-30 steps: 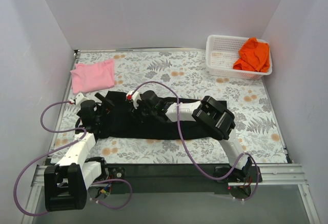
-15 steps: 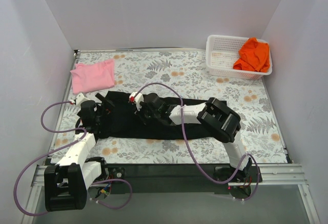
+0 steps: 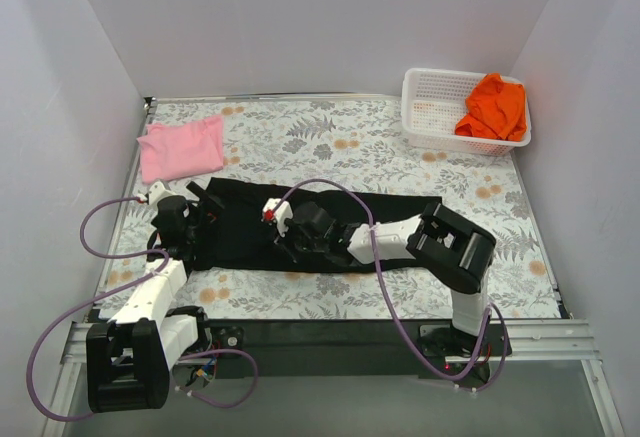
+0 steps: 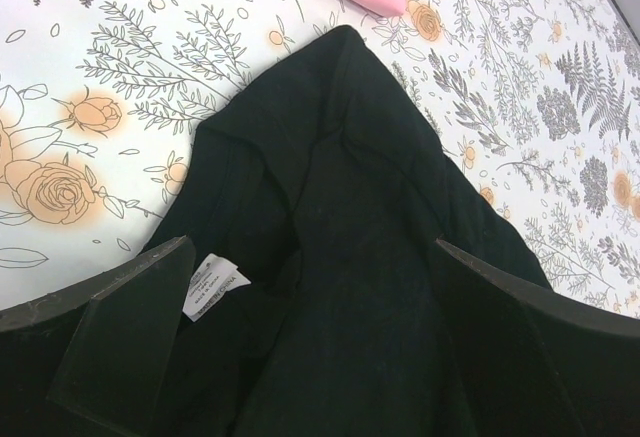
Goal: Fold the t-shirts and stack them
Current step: Fold the tshirt
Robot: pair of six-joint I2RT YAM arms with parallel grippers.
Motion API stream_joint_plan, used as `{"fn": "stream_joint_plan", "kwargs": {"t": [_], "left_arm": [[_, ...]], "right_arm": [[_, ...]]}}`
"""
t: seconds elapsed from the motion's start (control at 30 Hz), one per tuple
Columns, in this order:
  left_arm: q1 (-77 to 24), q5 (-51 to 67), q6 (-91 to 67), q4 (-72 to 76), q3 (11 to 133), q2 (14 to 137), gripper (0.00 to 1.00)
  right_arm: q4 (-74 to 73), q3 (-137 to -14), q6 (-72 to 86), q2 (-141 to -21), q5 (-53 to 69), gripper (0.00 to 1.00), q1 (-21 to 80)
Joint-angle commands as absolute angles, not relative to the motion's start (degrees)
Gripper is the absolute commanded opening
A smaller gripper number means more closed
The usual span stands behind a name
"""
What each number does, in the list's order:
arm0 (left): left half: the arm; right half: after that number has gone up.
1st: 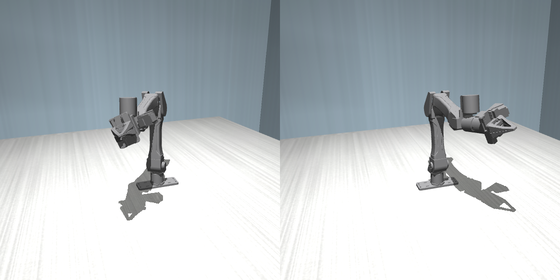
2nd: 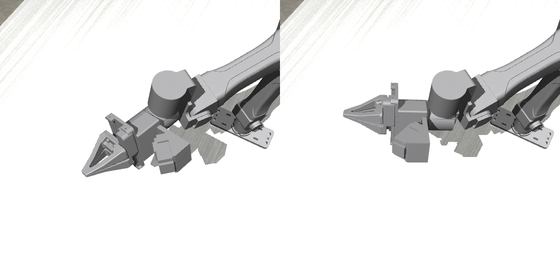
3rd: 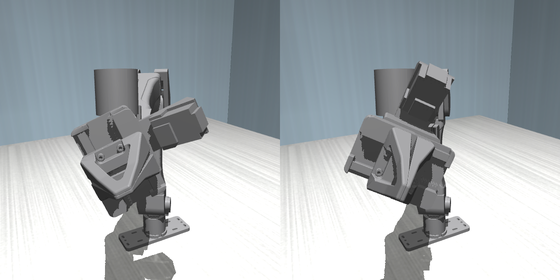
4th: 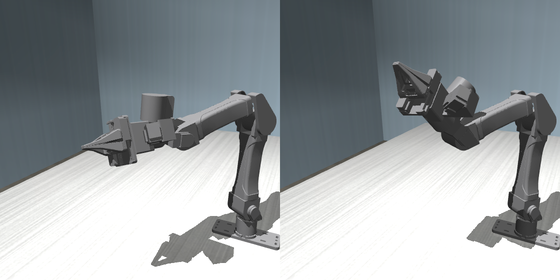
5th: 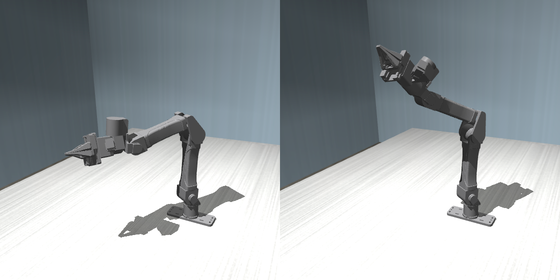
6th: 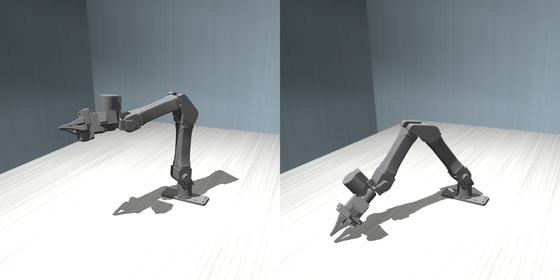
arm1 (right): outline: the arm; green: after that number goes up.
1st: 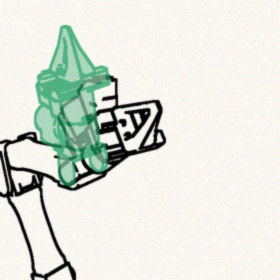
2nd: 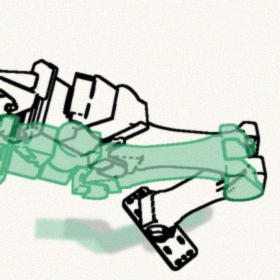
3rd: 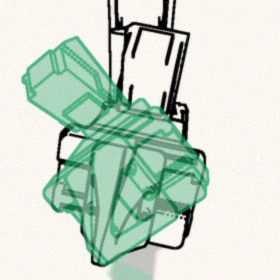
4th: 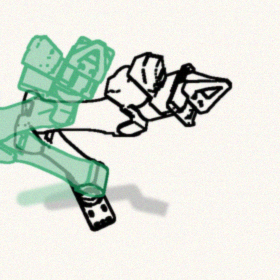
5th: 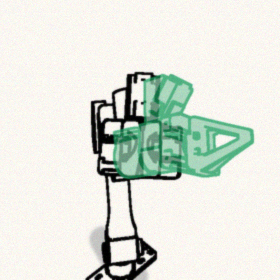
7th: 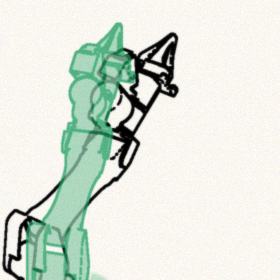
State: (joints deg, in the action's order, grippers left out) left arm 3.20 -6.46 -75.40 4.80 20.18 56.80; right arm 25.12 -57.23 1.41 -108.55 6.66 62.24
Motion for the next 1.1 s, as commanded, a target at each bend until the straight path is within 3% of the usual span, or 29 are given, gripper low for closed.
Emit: {"fn": "stream_joint_plan", "kwargs": {"t": [0.0, 0.13, 0.27, 0.47, 0.67, 0.9, 1.07], "left_arm": [[3.4, -5.7, -74.5, 5.5, 20.0, 56.5, 0.98], [3.3, -5.8, -74.4, 5.4, 20.0, 56.3, 0.98], [3.3, -6.2, -74.4, 5.4, 19.9, 55.9, 0.98], [3.3, -4.2, -73.8, 6.1, 19.9, 55.7, 0.98], [0.8, -1.9, -74.0, 7.6, 20.2, 56.9, 0.97], [-16.4, -6.5, -76.5, 8.6, 23.8, 61.9, 0.95], [-16.7, -5.0, -78.0, 10.7, 23.6, 67.1, 0.96]], "right_arm": [[27.4, -55.3, 1.5, -105.8, 5.1, 0.32, 63.4], [27.5, -51.8, 1.4, -101.8, 2.7, 0.51, 63.5], [27.4, -49.3, 0.4, -94.7, 0.3, 0.59, 63.5], [26.8, -49.0, -2.0, -91.2, -8.1, 0.61, 62.8], [26.0, -51.0, -1.5, -94.2, -5.7, 0.61, 57.5], [26.0, -51.4, 0.9, -98.0, -4.4, 0.60, 48.1], [25.7, -44.3, 2.4, -93.4, -7.3, 0.60, 44.1]]}}
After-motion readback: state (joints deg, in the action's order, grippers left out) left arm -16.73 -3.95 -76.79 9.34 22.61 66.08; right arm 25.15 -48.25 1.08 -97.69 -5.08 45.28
